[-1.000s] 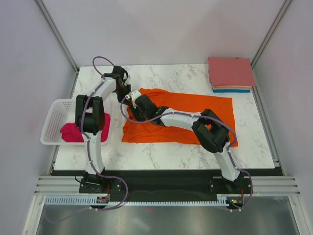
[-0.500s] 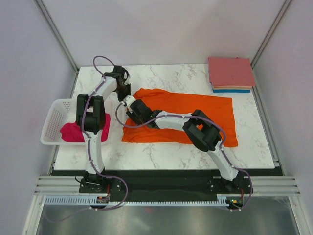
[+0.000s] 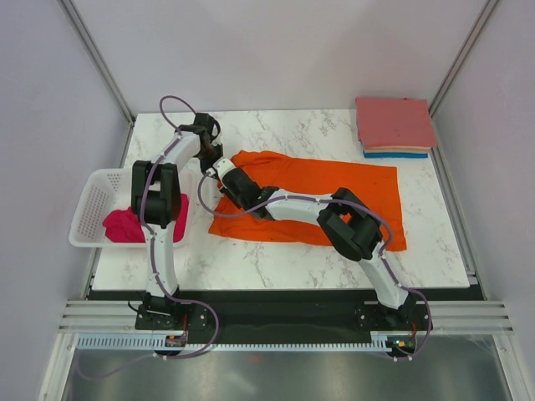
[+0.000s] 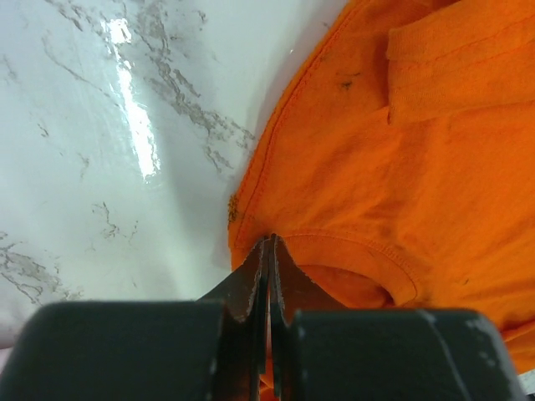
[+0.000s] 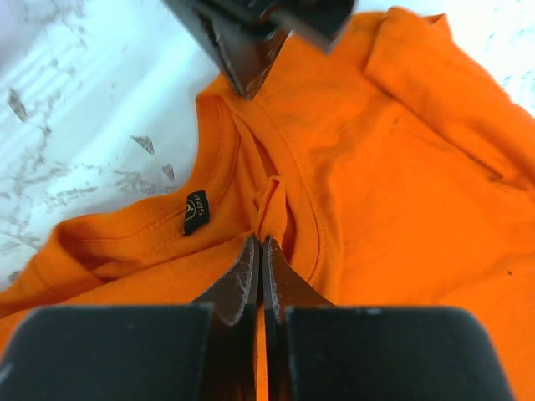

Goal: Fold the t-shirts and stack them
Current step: Fold the tshirt

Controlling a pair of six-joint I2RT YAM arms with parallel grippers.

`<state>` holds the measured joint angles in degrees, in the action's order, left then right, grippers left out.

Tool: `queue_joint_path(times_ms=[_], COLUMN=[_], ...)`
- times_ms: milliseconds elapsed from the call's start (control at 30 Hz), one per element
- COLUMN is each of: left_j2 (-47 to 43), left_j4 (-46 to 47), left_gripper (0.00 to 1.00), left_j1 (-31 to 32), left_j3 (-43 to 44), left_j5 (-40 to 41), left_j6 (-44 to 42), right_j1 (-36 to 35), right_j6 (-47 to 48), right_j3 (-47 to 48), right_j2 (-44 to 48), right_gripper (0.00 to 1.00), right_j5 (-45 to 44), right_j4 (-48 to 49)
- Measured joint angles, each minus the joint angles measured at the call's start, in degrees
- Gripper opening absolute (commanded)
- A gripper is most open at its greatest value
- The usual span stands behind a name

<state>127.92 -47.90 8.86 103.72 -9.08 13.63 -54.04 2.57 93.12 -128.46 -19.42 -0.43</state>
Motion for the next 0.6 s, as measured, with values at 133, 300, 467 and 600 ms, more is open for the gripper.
queue_joint_path(times_ms=[133,300,467,600], left_j2=[0.0,0.0,1.92,3.76], left_j4=[0.02,-0.02,-0.24,0.0], left_gripper=[0.04,0.06,0.06,0.07], left_j1=[0.0,0.0,0.02,0.0], left_j3=[-0.02,0.04,3.54,6.4], left_j5=[0.72,2.75,4.31,5.6], left_j6=[0.0,-0.02,-0.04,-0.07], right_j1=[0.0,0.0,0.11,0.44], right_j6=[-0.55,-0.87,-1.29,-1.57], right_j3=[-0.46,-0.9,-0.96,-1.22], right_j2=[1.84,2.21,2.21,2.25], right_gripper=[0.0,0.0,0.03,0.13], right_j5=[-0.13,-0.07,-0.09,-0.13], right_j4=[0.63,0.9,0.94,1.22])
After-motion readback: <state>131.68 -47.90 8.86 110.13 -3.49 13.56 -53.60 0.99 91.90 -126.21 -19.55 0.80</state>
